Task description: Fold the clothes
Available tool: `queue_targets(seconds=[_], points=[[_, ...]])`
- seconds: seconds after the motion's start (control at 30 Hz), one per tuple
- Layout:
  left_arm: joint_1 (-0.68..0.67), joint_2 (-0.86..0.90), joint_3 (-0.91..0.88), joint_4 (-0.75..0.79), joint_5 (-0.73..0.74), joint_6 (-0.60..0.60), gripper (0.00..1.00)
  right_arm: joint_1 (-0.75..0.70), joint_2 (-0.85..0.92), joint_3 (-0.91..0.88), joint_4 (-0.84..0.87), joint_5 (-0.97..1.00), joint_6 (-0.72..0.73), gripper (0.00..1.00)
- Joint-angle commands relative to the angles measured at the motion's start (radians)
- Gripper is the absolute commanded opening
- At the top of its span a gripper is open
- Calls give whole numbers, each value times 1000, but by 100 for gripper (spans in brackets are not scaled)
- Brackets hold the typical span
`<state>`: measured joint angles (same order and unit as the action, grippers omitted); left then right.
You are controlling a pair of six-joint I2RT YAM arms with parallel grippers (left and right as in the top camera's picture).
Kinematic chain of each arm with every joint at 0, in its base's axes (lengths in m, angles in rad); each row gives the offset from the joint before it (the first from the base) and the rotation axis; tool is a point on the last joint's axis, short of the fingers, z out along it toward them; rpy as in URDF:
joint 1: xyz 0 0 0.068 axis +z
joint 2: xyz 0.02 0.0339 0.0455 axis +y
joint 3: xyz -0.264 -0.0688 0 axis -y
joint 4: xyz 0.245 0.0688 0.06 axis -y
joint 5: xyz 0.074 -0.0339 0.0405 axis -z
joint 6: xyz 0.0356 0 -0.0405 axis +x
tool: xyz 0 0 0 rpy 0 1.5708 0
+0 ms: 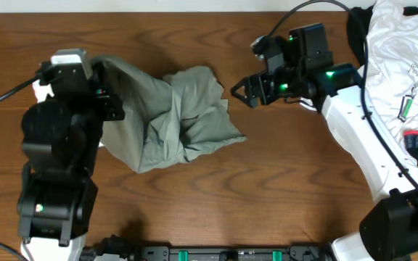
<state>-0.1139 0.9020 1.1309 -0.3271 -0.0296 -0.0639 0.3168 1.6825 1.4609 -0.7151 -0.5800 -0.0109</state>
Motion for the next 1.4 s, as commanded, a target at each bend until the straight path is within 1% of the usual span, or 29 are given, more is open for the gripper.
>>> queue_targets(seconds=[0.0,0.1,0.3,0.47,0.63,0.7,0.77,0.83,0.87,0.93,0.97,1.0,1.03,1.13,1.2,1.27,1.3,1.37], points=[[-1,-9,23,17,32,-25,6,47,-1,10,2,-31,19,85],[-1,-9,23,21,76,-24,6,81,-1,10,25,-30,58,86],[-2,-19,23,21,198,-24,6,145,6,10,166,-30,188,87],[-2,-45,23,21,200,-24,6,202,31,10,212,25,224,88],[-2,-81,23,22,203,-24,6,248,71,10,275,26,269,88],[-2,-92,23,21,203,-24,6,266,88,10,294,27,281,86],[-2,-101,23,21,203,-24,6,279,105,10,313,31,295,77],[-2,-108,23,21,202,-24,6,285,119,10,320,43,304,64],[-2,-109,23,21,202,-24,6,285,121,10,317,66,316,56],[-2,-111,23,21,202,-24,6,285,128,10,304,133,333,25],[-1,-111,23,21,202,-24,6,281,128,10,300,164,333,12],[-1,-111,23,21,201,-24,6,276,127,10,299,193,333,5],[-1,-111,23,21,201,-23,6,266,118,11,300,218,332,3],[-1,-106,23,19,149,-16,6,209,62,21,303,247,332,5],[0,-101,23,16,118,-16,6,159,5,24,275,248,333,7],[0,-97,23,15,115,-16,6,100,-70,24,188,248,383,10],[0,-97,23,14,115,-16,6,78,-102,24,130,248,422,9],[0,-93,23,14,115,-16,6,41,-160,24,-42,248,502,8]])
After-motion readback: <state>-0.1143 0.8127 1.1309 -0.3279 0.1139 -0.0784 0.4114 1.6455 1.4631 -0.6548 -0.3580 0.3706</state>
